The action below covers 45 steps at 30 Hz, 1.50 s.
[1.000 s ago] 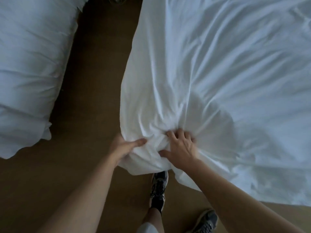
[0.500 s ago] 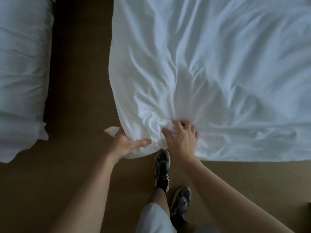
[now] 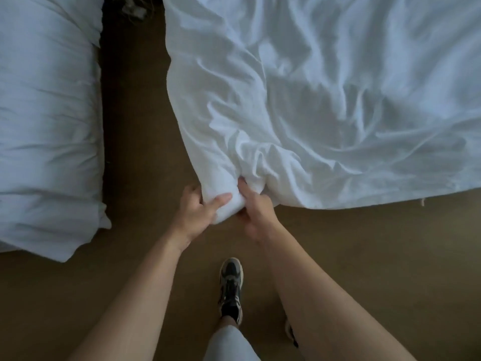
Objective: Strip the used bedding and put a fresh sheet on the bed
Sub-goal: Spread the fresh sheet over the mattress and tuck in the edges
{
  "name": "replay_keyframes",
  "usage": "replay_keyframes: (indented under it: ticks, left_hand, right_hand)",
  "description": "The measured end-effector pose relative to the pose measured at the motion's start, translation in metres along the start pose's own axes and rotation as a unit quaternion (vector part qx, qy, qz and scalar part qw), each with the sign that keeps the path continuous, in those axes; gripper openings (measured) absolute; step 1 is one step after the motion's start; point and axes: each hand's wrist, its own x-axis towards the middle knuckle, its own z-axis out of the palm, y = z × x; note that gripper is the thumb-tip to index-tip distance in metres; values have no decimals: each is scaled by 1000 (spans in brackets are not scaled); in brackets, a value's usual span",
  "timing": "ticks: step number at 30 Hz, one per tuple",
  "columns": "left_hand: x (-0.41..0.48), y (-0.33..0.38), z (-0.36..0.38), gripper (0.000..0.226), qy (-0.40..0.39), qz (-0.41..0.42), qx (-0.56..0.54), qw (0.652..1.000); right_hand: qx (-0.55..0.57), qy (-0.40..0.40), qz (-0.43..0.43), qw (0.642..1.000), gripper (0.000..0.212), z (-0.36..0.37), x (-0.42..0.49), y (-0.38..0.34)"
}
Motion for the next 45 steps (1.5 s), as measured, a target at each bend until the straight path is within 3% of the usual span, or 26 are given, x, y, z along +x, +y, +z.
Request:
replay_keyframes:
  ticks: [2,4,6,10,12,14,15,17,18,19,21,22,24,26,28,31,34,35,36,37,38,39,40,42,43,45]
  left_hand:
    - [18,2,-23,58,-38,-9,-117,992]
    - [47,5,-42,60,-7,-116,-324,939]
    - [82,12,-52,61,9,-169,-411,896]
    - [133,34,-42,43,-29,-147,-288,946]
    - [151,20,-40,45,59,-148,-218,963]
    - [147,-4,-58,42,218,-127,4,968]
    - [142,-19,-71,40,236,-125,126,956]
    - [139,-43,-94,37,168,-139,230,948]
    - [142,-48,-101,38,105,-147,195,964]
    - [148,-48,-106,42,33,-143,129,981]
    - [160,-35,-114,58,-85,-119,-28,989]
    - [170,-27,-119,65,-118,-116,-86,982]
    - [195,-12,-129,76,-125,-124,-181,968]
    - [221,2,-139,86,-96,-127,-245,956]
    - [246,17,-145,90,-61,-134,-263,953]
    - [279,43,-152,85,-42,-139,-272,951]
    - [296,52,-142,72,-26,-190,-211,958]
    - [296,51,-137,66,2,-198,-172,965]
    - [294,48,-134,59,47,-196,-98,975]
    - [292,47,-135,52,87,-181,5,980]
    - [292,47,-138,48,97,-165,100,976]
    - [294,53,-142,48,79,-155,161,971]
    - [304,62,-149,52,38,-167,153,973]
    - [332,88,-163,64,-64,-216,-4,974]
    - [349,102,-169,69,-95,-237,-88,963]
    - [382,120,-172,70,-104,-250,-161,949]
  right_hand:
    - [12,50,3,999,42,3,9,10]
    - [59,45,8,997,35,3,10,31]
    - [66,61,21,996,32,5,6,57]
    - [-40,152,46,987,11,10,6,74]
    - [-155,230,36,960,18,15,9,64]
    - [-285,361,-56,886,30,29,7,60]
    - [-336,400,-160,837,33,44,1,54]
    - [-442,375,-367,727,40,77,7,30]
    - [-513,333,-405,680,53,95,22,13]
    - [-583,292,-391,650,68,110,43,-8]
    - [-665,240,-273,652,96,130,88,-48]
    - [-682,238,-220,656,100,131,108,-59]
    - [-717,258,-177,623,76,120,137,-64]
    - [-722,268,-215,600,34,106,156,-62]
    - [-722,251,-233,602,14,93,160,-60]
    - [-752,177,-215,598,17,78,144,-65]
    - [-816,55,-105,566,22,83,132,-92]
    - [-806,23,-78,587,26,96,135,-113]
    - [-764,22,-85,639,32,115,140,-138]
    - [-696,55,-138,703,35,134,151,-163]
    - [-638,123,-211,730,36,149,166,-186]
    - [-627,187,-262,709,50,161,180,-206]
    - [-672,225,-256,658,75,168,197,-219]
    - [-767,256,-154,568,114,164,228,-221]
    - [-786,270,-128,541,119,157,240,-214]
    - [-792,285,-140,521,99,140,266,-198]
